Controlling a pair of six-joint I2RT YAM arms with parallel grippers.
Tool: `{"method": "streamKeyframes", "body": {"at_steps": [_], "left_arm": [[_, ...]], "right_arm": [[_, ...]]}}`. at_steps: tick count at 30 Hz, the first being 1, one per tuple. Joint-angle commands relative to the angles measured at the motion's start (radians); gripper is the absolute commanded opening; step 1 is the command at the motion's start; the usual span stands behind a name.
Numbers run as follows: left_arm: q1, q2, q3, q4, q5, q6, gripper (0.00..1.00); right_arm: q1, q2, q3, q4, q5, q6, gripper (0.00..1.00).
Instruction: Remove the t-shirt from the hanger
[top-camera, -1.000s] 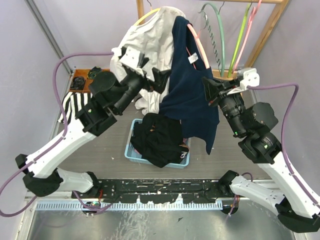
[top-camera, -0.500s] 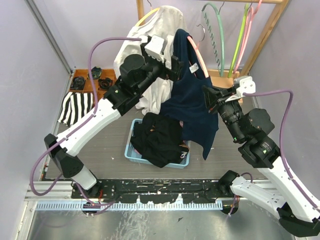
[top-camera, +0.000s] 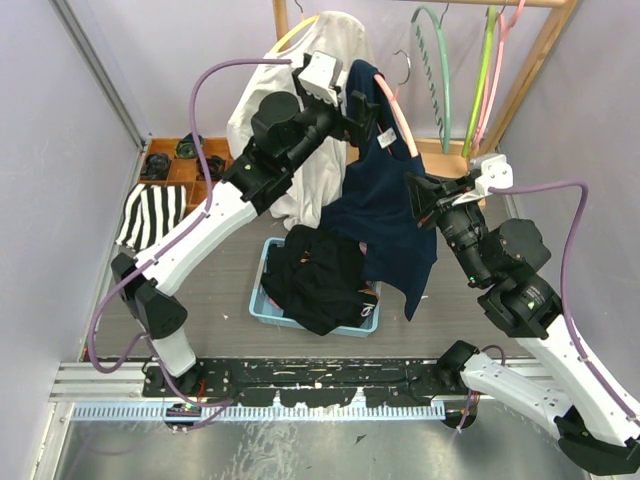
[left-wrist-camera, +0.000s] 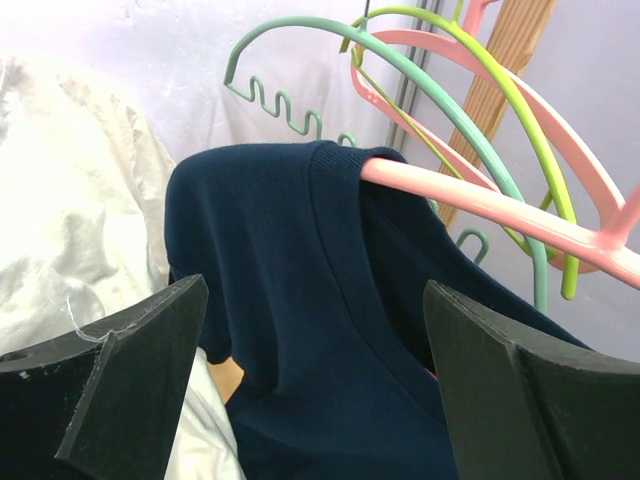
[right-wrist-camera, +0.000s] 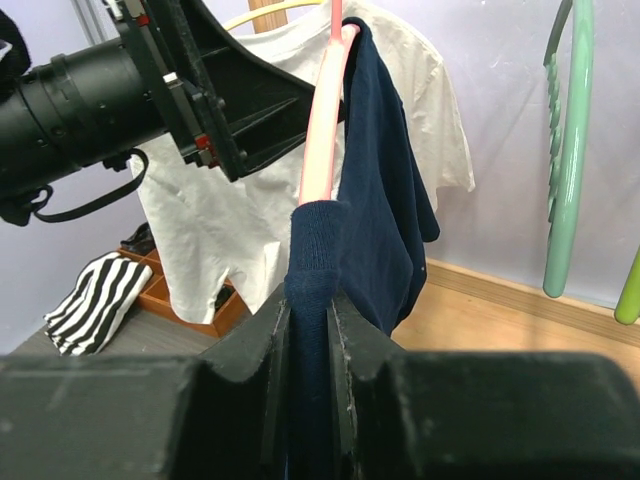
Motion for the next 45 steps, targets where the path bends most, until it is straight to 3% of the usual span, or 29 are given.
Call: {"method": "streamKeyframes", "body": {"at_steps": [1,5,8,11,16,18,32,41,43,45], "left_arm": [[0.015,0.046,0.058,0.045,0.011,-0.021,0.95],[0.019,0.081,0.107,0.032,0.013,-0.022,0.92],[0.022,0.101,0.129,0.030,0.013,-0.023,0.81],[0.026,0.115,0.149,0.020,0.014,-0.026,0.60],[0.029,0.113,0.152,0.024,0.039,-0.028,0.09],[0.030,0.105,0.151,0.020,0.061,-0.028,0.00],[0.029,-0.020,0.088,-0.034,0.447,-0.146,0.00],[0.021,-0.116,-0.045,-0.083,0.464,-0.158,0.00],[0.021,-0.118,-0.034,-0.135,0.412,-0.142,0.17],[0.021,-0.125,-0.030,-0.160,0.366,-0.123,0.47]], "right_arm": [[-0.004,-0.025,0.011,0.130,-0.029,0.014,0.01],[-0.004,-0.024,0.011,0.131,-0.034,0.018,0.01],[-0.004,-0.024,0.011,0.131,-0.036,0.019,0.01],[-0.005,-0.024,0.012,0.130,-0.036,0.021,0.01],[-0.003,-0.016,0.010,0.131,-0.031,0.021,0.01],[-0.003,-0.010,0.007,0.135,-0.027,0.020,0.01],[-0.003,0.023,-0.040,0.235,0.047,0.040,0.01],[-0.004,0.022,-0.046,0.260,0.064,0.044,0.01],[-0.004,0.019,-0.046,0.258,0.062,0.042,0.01],[-0.003,0.016,-0.048,0.257,0.057,0.039,0.01]]}}
